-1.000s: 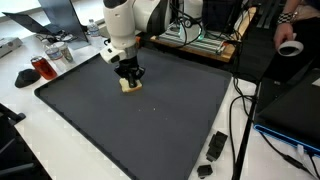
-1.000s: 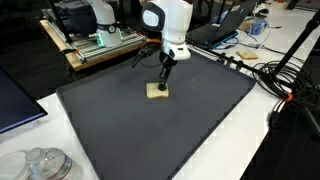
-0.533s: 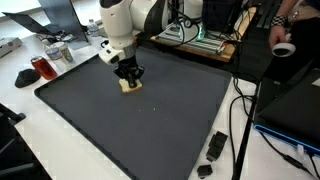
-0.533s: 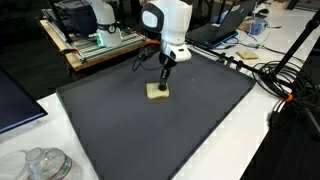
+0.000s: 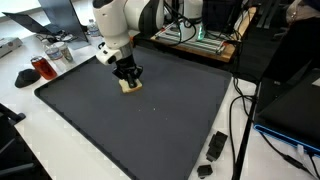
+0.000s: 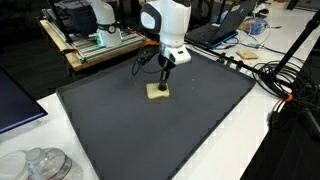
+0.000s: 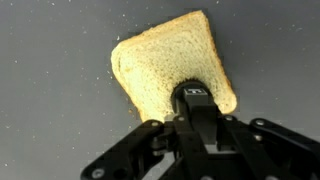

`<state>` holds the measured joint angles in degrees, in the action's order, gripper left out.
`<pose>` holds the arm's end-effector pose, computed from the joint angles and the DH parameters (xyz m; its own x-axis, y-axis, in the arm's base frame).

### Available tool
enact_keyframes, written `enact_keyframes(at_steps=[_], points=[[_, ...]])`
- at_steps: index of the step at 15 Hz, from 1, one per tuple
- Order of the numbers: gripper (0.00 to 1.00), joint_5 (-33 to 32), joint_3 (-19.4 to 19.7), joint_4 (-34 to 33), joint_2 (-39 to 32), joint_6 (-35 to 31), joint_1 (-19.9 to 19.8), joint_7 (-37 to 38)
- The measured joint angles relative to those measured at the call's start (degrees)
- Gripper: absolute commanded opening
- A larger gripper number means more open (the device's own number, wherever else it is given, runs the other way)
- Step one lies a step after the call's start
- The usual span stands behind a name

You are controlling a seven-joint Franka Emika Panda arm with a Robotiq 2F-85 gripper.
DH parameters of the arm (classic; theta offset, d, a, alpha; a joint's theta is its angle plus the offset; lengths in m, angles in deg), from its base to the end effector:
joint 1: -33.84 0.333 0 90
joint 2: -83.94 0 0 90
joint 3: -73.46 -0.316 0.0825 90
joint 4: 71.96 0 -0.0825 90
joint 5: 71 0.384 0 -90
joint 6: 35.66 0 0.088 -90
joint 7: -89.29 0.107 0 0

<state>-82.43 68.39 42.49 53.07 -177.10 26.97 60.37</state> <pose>0.5998 -0.0190 0.1815 0.8097 0.5795 -0.0924 0.5838 -0.8114 0.0272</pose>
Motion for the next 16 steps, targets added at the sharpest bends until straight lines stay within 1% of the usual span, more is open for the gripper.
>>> enact_keyframes(at_steps=[1, 8, 16], points=[[0.05, 0.00, 0.00, 0.00, 0.00, 0.00, 0.00, -0.01], [0.05, -0.09, 0.09, -0.40, -0.08, 0.71, 0.63, -0.11], [0.05, -0.09, 0.08, -5.06, -2.33, 6.91, 1.53, 0.16]])
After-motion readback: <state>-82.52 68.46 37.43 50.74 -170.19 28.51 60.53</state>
